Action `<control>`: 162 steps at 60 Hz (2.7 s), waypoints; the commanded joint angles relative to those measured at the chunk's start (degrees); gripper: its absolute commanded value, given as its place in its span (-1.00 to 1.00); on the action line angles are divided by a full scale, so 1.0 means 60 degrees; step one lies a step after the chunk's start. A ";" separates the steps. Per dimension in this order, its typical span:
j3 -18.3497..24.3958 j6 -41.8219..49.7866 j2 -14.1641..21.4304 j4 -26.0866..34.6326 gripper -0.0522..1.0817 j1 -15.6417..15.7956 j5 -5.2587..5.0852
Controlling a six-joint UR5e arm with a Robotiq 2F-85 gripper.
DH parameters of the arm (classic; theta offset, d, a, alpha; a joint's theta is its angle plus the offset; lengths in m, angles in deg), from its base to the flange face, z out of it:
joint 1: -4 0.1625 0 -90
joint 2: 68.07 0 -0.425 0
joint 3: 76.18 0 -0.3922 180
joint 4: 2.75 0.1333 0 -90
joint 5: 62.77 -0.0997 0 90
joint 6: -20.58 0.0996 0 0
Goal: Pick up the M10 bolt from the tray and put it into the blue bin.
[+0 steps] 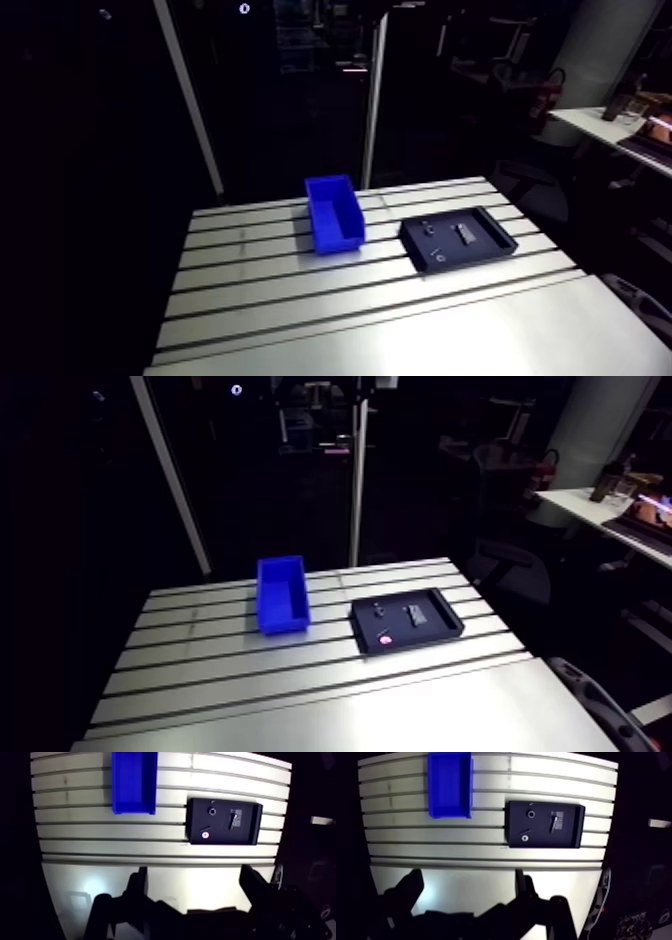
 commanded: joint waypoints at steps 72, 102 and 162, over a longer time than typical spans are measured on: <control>-0.0635 -0.0326 -0.0027 -0.0639 -0.90 -0.0559 0.0015; -0.1419 -0.0827 -0.0159 -0.1504 -0.90 -0.1445 0.0013; -0.3306 -0.1611 -0.0796 -0.3862 -0.90 -0.2545 -0.0031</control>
